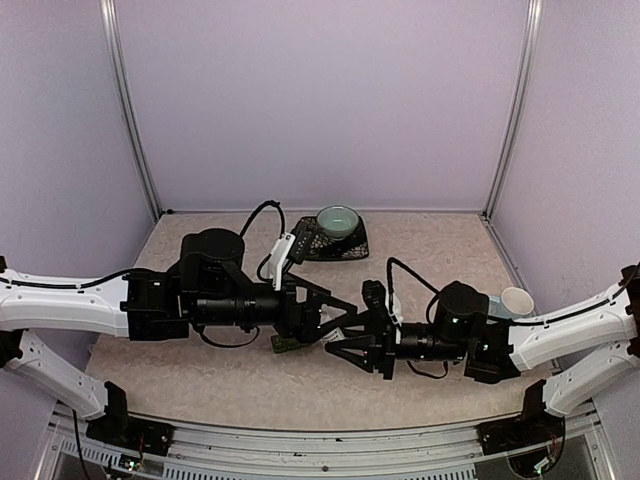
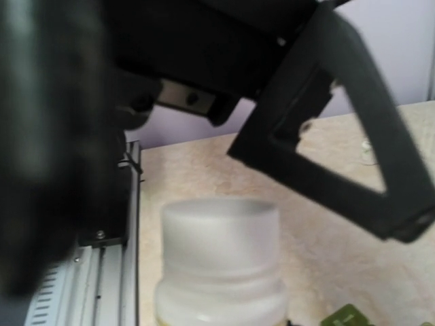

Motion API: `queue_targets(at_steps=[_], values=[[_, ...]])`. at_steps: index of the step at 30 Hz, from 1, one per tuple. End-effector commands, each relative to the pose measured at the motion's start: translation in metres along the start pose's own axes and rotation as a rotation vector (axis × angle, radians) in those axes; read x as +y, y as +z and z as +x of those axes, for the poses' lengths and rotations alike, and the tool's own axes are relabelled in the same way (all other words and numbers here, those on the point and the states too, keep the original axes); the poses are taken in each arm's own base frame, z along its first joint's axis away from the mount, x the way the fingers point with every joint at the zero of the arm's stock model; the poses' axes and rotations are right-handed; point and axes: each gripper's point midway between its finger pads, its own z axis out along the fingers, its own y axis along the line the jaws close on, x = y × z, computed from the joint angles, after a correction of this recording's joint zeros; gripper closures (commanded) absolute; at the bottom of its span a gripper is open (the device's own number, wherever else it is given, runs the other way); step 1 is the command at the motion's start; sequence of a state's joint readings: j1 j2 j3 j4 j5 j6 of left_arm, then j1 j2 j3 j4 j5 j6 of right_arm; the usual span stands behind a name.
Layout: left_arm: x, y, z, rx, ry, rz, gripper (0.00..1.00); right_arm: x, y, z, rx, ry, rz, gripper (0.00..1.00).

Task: Sort the pills into containers
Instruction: Unscrew the lid of the pill bottle from the pill bottle.

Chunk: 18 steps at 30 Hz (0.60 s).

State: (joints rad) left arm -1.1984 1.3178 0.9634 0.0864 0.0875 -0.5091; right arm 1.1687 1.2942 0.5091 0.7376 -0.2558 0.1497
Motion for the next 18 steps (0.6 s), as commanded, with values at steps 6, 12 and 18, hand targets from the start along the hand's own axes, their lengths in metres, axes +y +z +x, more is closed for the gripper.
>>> queue_targets(at_steps=[6,12,18], values=[[-0.021,-0.001,-0.005,-0.028,0.07,0.087,0.12,0.013,0.012,-0.012,-0.027,0.048,-0.077,0.75],[-0.02,-0.001,0.0,-0.021,0.076,0.088,0.14,0.015,0.01,-0.019,-0.05,0.044,-0.087,0.75],[-0.021,0.001,0.005,-0.008,0.071,0.099,0.17,0.016,0.009,-0.024,-0.064,0.04,-0.088,0.75]])
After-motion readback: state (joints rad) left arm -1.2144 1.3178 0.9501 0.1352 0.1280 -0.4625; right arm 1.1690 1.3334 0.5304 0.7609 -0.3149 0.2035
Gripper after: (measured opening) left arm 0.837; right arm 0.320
